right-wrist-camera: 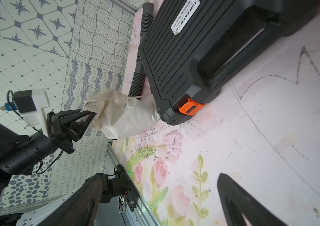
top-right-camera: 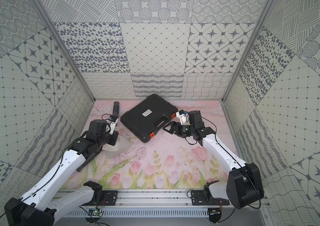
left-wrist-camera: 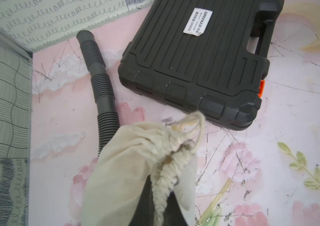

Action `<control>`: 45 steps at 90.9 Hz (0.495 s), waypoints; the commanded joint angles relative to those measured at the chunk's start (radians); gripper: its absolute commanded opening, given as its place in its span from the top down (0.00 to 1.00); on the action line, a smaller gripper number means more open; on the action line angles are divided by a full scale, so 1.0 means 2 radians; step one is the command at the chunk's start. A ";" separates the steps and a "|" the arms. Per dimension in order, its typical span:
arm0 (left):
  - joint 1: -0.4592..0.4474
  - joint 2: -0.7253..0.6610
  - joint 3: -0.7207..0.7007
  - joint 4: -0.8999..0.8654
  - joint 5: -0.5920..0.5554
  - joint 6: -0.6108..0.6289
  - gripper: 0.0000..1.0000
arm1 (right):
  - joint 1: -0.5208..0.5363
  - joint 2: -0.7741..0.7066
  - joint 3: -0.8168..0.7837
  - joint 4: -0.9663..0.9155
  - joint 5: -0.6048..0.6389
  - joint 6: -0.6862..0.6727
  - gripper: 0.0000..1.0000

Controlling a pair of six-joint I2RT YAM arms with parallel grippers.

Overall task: Close the soil bag
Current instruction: Place the soil bag at the center of the board.

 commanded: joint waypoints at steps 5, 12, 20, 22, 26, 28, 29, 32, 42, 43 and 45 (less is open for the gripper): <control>0.007 0.024 -0.018 0.043 0.071 -0.057 1.00 | 0.002 -0.021 -0.012 0.019 0.011 -0.001 0.03; 0.007 0.029 -0.026 0.043 0.078 -0.063 1.00 | 0.002 -0.023 -0.016 0.019 0.009 -0.002 0.03; 0.007 0.034 -0.034 0.043 0.077 -0.069 1.00 | 0.002 -0.028 -0.017 0.019 0.008 -0.002 0.03; 0.007 0.035 -0.037 0.043 0.076 -0.070 1.00 | 0.002 -0.029 -0.018 0.018 0.008 -0.002 0.03; 0.007 0.034 -0.042 0.054 0.077 -0.072 1.00 | 0.002 -0.031 -0.017 0.018 0.008 -0.001 0.03; 0.007 0.035 -0.044 0.057 0.078 -0.073 1.00 | 0.002 -0.032 -0.017 0.017 0.008 -0.001 0.03; 0.007 0.035 -0.045 0.057 0.078 -0.073 1.00 | 0.002 -0.032 -0.016 0.017 0.007 -0.001 0.03; 0.007 0.035 -0.046 0.057 0.077 -0.075 1.00 | 0.002 -0.034 -0.016 0.016 0.007 -0.001 0.03; 0.007 0.043 -0.040 0.050 0.070 -0.076 0.82 | 0.002 -0.042 -0.017 0.012 0.008 -0.002 0.03; 0.007 0.045 -0.039 0.050 0.069 -0.076 0.79 | 0.002 -0.042 -0.018 0.012 0.008 -0.002 0.03; 0.008 0.047 -0.037 0.049 0.067 -0.076 0.74 | 0.002 -0.044 -0.019 0.011 0.008 -0.003 0.03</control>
